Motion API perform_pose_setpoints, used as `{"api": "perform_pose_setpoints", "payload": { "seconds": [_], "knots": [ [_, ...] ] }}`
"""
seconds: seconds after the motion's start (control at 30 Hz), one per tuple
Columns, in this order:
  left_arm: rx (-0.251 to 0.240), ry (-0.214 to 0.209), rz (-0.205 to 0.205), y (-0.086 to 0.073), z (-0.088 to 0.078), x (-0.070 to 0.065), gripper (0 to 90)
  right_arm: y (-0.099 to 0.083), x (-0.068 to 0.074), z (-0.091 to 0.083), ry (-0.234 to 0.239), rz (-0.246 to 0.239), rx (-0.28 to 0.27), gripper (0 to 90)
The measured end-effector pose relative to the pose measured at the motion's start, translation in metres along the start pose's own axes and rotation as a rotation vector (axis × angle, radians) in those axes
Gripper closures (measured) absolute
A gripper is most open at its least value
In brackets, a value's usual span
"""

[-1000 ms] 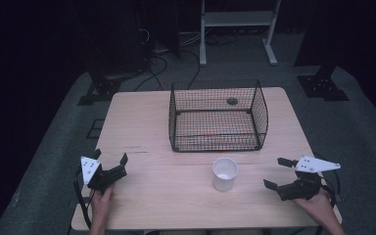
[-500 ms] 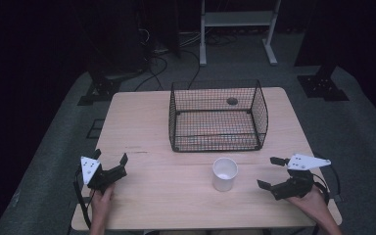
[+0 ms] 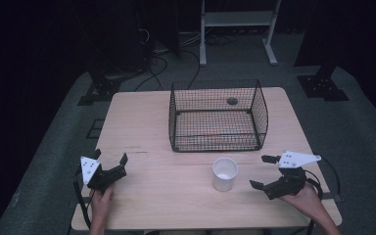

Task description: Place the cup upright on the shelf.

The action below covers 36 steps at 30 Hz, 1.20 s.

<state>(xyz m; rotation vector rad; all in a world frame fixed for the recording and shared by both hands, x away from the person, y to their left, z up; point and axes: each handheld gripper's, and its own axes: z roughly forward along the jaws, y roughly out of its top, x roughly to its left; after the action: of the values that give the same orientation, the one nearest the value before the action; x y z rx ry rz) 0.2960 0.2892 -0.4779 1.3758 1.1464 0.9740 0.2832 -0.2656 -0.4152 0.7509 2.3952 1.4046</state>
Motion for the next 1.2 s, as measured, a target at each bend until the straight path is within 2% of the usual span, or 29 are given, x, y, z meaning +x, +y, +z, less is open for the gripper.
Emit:
{"api": "perform_pose_setpoints", "payload": {
  "seconds": [0.57,1.2],
  "knots": [
    [0.0,-0.002,0.0,0.0,0.0,0.0,0.0,0.01,0.009,0.02,0.068,-0.014,0.002,2.4],
    [-0.002,-0.003,-0.004,0.0,0.0,0.0,0.0,0.016,0.018,0.044,0.118,-0.03,0.029,2.4]
  ]
}}
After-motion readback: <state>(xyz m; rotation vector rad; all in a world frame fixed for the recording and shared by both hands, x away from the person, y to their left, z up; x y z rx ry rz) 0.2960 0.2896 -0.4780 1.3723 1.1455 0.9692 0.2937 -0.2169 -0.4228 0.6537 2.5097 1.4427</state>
